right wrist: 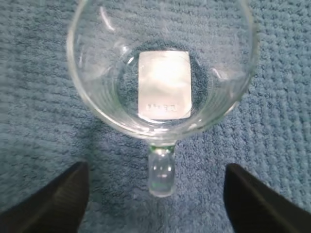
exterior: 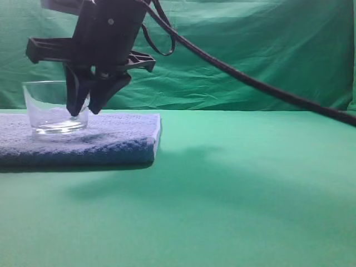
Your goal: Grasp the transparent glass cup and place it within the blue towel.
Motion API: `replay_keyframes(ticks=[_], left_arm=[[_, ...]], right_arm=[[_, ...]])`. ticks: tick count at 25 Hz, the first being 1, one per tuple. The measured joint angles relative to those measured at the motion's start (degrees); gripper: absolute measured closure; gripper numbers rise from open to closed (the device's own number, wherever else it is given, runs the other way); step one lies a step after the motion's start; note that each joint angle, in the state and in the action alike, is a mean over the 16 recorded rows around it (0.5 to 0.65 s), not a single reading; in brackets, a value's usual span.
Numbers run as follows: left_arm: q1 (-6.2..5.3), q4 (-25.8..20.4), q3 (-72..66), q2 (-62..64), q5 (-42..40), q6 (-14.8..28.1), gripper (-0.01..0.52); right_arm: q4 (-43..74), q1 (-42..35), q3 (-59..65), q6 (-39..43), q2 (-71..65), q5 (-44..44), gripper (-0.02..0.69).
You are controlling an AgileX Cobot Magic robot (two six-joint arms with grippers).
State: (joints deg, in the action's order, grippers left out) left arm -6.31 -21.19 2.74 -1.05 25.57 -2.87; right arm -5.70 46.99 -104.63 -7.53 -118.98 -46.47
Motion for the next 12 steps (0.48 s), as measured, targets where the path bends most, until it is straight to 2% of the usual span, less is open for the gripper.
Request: replay_keyframes(ticks=[4, 12], left_arm=[[0.00, 0.0, 0.0, 0.0, 0.0, 0.0, 0.514], [0.00, 0.0, 0.0, 0.0, 0.0, 0.0, 0.514]], right_arm=[[0.0, 0.0, -2.7, 1.6, 5.7, -7.0, 0.360], [0.0, 0.0, -5.6, 4.6, 19.4, -18.9, 0.579]])
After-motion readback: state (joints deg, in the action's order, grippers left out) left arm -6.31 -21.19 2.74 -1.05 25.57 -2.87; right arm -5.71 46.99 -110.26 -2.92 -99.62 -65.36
